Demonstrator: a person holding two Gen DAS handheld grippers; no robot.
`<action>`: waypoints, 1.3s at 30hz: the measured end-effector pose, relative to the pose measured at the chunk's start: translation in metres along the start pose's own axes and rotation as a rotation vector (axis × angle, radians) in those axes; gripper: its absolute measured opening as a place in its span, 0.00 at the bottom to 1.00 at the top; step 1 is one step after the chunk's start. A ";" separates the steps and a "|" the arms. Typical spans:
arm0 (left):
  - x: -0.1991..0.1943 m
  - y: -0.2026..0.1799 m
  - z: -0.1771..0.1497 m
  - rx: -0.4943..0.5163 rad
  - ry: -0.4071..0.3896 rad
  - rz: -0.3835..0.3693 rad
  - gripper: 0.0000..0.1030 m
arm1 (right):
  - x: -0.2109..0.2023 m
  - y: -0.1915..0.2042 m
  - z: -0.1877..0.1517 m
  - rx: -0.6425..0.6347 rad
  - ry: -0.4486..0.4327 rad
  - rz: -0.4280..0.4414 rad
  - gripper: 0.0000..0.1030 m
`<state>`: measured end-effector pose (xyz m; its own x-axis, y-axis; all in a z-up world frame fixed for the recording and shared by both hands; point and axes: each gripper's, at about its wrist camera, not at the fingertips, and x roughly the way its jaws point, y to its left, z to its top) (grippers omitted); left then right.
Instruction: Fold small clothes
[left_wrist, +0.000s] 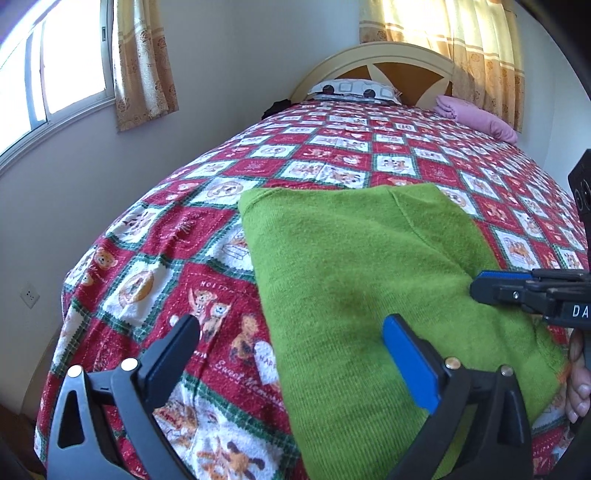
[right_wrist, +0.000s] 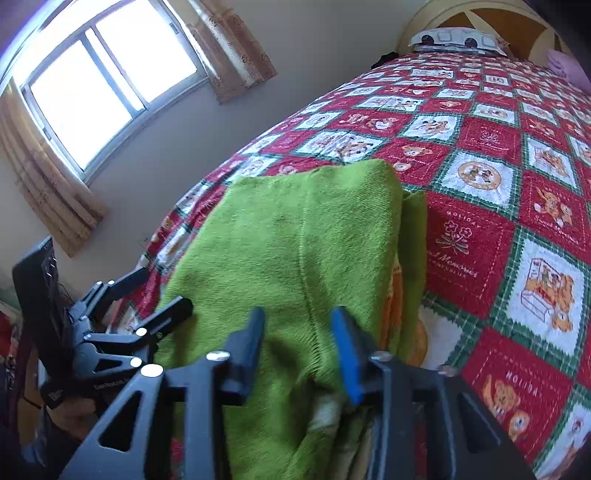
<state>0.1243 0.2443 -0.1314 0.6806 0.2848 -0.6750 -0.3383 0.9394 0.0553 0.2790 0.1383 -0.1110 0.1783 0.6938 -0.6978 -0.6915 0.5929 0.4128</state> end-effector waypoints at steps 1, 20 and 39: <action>-0.003 0.000 0.001 0.004 -0.001 -0.004 0.99 | -0.005 0.004 0.000 0.004 -0.010 -0.008 0.59; -0.097 -0.013 0.020 -0.014 -0.218 -0.028 1.00 | -0.125 0.057 -0.015 -0.080 -0.273 -0.222 0.71; -0.112 -0.024 0.017 -0.007 -0.245 -0.021 1.00 | -0.138 0.061 -0.030 -0.062 -0.305 -0.208 0.71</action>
<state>0.0676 0.1935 -0.0444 0.8247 0.3035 -0.4772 -0.3259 0.9447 0.0376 0.1910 0.0666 -0.0075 0.5132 0.6567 -0.5525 -0.6583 0.7143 0.2375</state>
